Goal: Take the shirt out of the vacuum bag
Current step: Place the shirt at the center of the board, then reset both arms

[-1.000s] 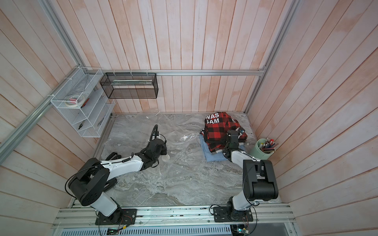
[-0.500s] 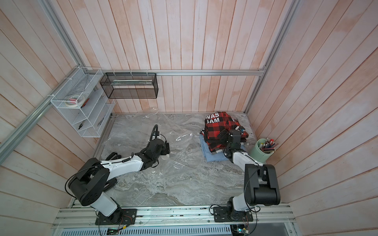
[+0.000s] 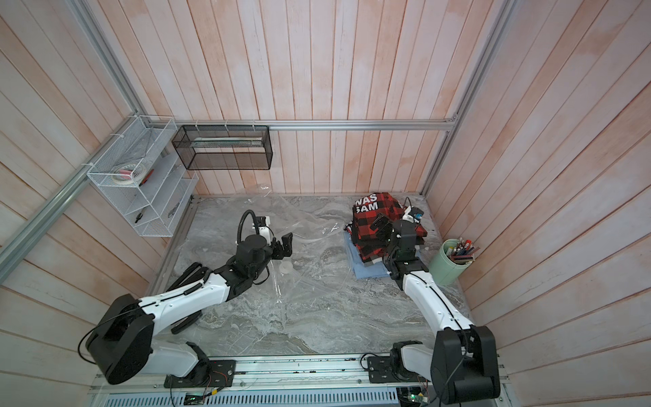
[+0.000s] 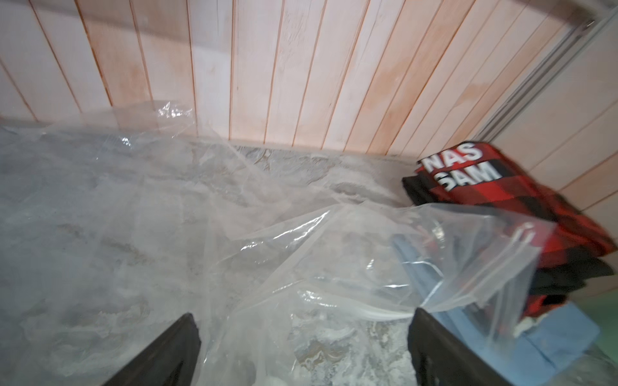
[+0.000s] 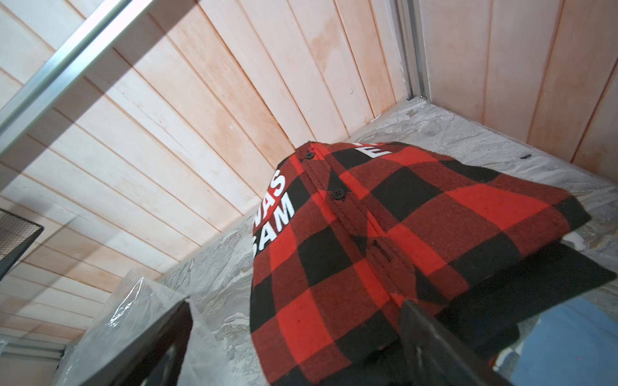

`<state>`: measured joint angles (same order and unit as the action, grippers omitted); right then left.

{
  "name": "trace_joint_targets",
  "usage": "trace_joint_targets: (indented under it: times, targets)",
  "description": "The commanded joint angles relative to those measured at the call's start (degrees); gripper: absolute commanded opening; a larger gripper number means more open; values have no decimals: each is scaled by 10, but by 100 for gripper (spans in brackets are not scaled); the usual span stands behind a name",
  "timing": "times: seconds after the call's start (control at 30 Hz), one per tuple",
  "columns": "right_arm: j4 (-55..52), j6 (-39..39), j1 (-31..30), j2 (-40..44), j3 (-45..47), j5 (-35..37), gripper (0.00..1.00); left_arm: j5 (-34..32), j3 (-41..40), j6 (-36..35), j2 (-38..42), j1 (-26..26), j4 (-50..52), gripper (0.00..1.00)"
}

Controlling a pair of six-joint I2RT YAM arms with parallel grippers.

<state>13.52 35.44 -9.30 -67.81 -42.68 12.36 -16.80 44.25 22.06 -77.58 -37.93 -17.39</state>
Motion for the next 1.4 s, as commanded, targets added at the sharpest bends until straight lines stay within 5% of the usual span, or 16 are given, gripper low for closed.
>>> trace_joint_targets:
  times: [0.0, 0.13, 0.3, 0.43, 0.6, 0.83, 1.0, 1.37]
  targets:
    - [-36, -33, -23, 33, 6, 89, 98, 55, -37, 3, 59, -1, -76, 100]
    - [3, -70, -52, 121, 85, 162, 98, -18, -73, 58, 148, -1, -60, 100]
    - [308, -284, -140, 260, 304, 289, 98, -170, -63, 79, 238, 9, 101, 100]
    - [388, -352, -145, 253, 364, 330, 98, -208, -84, 61, 290, 62, 165, 100]
    - [407, -402, -126, 115, 351, 338, 98, -139, -209, -62, 331, 130, 19, 100]
    - [655, -407, -61, -73, 390, 255, 98, -71, -338, -142, 301, 209, -191, 100]
    - [888, -412, -21, -219, 409, 231, 98, 12, -322, -148, 219, 304, -219, 100]
    - [671, -357, 39, -192, 328, 117, 98, 123, -377, -158, 11, 420, -539, 100]
